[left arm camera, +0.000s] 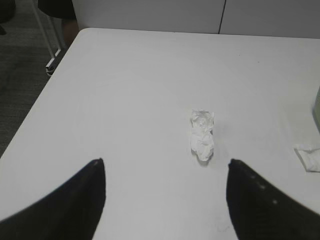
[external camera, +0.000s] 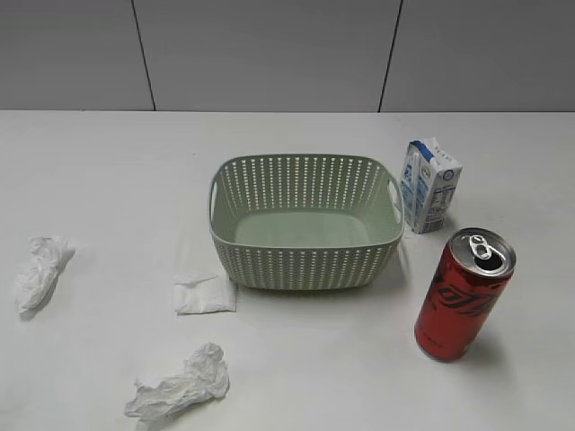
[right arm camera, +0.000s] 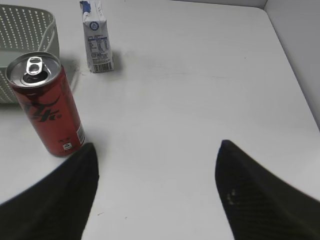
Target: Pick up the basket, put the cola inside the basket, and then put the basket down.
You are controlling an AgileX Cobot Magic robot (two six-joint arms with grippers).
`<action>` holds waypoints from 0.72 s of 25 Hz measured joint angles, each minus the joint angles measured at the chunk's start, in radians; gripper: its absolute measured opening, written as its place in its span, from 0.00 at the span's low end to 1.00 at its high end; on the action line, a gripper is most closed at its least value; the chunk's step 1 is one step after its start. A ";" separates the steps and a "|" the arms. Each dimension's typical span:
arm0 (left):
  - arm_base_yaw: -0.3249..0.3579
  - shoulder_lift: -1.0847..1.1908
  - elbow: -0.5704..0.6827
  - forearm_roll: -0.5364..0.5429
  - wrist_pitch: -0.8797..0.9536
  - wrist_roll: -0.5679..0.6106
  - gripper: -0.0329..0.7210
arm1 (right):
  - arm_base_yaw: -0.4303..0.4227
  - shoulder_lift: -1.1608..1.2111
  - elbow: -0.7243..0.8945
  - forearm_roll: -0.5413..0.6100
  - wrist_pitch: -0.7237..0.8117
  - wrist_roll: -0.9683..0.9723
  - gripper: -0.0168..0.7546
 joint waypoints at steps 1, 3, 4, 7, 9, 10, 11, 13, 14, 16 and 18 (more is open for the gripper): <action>0.000 0.000 0.000 0.000 0.000 0.000 0.80 | 0.000 0.000 0.000 0.000 0.000 0.000 0.74; 0.000 0.000 0.000 0.000 0.000 0.000 0.80 | 0.000 0.000 0.000 0.000 0.000 0.000 0.74; 0.000 0.000 0.000 0.000 0.000 0.000 0.80 | 0.000 0.000 0.000 0.000 0.000 0.000 0.74; 0.000 0.000 0.000 0.000 0.000 0.000 0.80 | 0.000 0.000 0.000 0.000 0.000 0.000 0.74; 0.000 0.000 0.000 0.000 0.000 0.000 0.80 | 0.000 0.000 0.000 0.000 0.000 0.000 0.74; 0.000 0.000 0.000 0.000 0.000 0.000 0.80 | 0.000 0.000 0.000 0.000 0.000 0.000 0.74; 0.000 0.000 0.000 0.000 0.000 0.000 0.80 | 0.000 0.000 0.000 0.000 0.000 0.000 0.74; 0.000 0.000 0.000 0.000 0.000 0.000 0.80 | 0.000 0.000 0.000 0.000 0.000 0.000 0.74; 0.000 0.000 0.000 0.000 0.000 0.000 0.80 | 0.000 0.000 0.000 0.000 0.000 0.000 0.74; 0.000 0.000 -0.001 0.000 -0.002 0.000 0.80 | 0.000 0.000 0.000 0.000 0.000 0.000 0.74; 0.000 0.000 -0.009 0.000 -0.018 0.000 0.80 | 0.000 0.000 0.000 0.000 0.000 0.000 0.74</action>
